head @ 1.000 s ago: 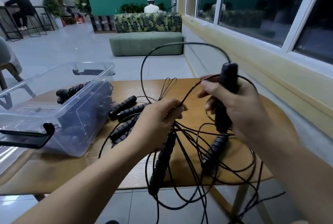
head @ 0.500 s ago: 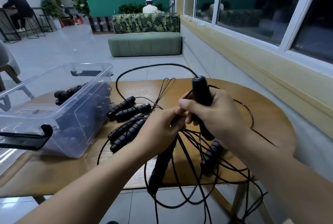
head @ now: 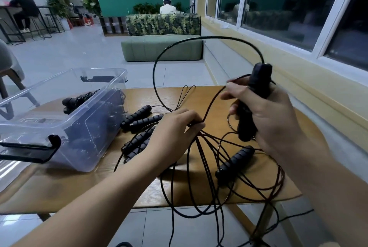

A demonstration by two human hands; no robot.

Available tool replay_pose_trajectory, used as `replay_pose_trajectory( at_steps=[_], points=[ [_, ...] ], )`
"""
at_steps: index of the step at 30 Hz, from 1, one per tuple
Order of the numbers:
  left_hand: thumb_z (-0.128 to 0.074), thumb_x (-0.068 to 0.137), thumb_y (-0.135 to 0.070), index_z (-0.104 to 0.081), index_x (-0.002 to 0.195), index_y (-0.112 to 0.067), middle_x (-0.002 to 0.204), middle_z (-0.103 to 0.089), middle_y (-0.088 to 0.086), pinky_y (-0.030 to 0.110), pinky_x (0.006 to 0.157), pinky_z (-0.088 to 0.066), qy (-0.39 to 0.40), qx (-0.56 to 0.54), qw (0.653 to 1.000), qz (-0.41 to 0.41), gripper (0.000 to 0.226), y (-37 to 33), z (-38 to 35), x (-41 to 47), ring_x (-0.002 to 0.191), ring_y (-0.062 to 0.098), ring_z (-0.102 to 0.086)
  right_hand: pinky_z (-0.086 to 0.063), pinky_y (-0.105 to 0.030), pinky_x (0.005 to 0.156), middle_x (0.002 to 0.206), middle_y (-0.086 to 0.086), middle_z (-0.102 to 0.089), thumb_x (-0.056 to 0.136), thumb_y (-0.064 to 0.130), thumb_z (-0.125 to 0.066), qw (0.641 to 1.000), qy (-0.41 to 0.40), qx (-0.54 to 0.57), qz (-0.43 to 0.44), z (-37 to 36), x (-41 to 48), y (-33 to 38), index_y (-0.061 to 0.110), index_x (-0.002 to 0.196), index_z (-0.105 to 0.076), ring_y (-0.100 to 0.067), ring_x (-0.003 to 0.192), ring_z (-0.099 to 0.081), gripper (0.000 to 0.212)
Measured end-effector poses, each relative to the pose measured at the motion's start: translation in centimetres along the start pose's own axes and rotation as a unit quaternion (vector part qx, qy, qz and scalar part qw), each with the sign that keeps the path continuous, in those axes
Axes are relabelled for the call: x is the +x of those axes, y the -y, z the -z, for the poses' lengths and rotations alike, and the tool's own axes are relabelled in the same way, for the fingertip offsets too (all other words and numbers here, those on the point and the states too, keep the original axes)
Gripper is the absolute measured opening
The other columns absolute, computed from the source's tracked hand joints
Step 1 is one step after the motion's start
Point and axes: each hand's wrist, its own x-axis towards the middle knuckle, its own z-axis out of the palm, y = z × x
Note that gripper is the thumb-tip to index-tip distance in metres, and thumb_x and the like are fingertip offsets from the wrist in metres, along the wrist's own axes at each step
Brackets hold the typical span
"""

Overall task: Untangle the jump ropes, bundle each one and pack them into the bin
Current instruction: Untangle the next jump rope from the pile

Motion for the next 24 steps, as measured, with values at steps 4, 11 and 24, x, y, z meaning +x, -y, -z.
replay_pose_trajectory(
  at_steps=[4, 11, 24],
  points=[
    [-0.073, 0.098, -0.026, -0.071, 0.098, -0.02, 0.093, -0.066, -0.01, 0.04, 0.069, -0.054, -0.036, 0.029, 0.998, -0.037, 0.007, -0.5, -0.3, 0.1, 0.081, 0.016, -0.064, -0.055, -0.032, 0.063, 0.092, -0.008, -0.08, 0.096, 0.025, -0.08, 0.993, 0.062, -0.099, -0.024, -1.4, -0.4, -1.1, 0.018, 0.107, -0.076, -0.023, 0.069, -0.071, 0.013],
    [-0.069, 0.101, -0.03, -0.071, 0.101, -0.022, 0.091, -0.067, -0.009, 0.041, 0.069, -0.057, -0.022, -0.03, 0.999, -0.027, 0.009, -0.6, -0.6, -0.3, 0.082, 0.012, -0.067, -0.054, -0.021, 0.06, 0.081, -0.003, -0.077, 0.096, 0.026, -0.08, 0.973, 0.068, -0.222, -0.012, -1.8, -0.2, -2.5, 0.017, 0.09, -0.075, -0.015, 0.065, -0.073, 0.011],
    [-0.079, 0.079, -0.019, -0.06, 0.096, -0.029, 0.106, -0.061, -0.014, 0.039, 0.09, -0.052, 0.033, -0.02, 0.998, 0.05, 0.027, 0.2, 1.0, -0.4, 0.105, 0.009, -0.058, -0.052, -0.034, 0.067, 0.089, -0.011, -0.08, 0.097, 0.02, -0.079, 0.997, -0.071, -0.039, -0.017, 1.1, 2.1, -0.9, 0.011, 0.095, -0.074, -0.021, 0.067, -0.067, 0.01]
  ],
)
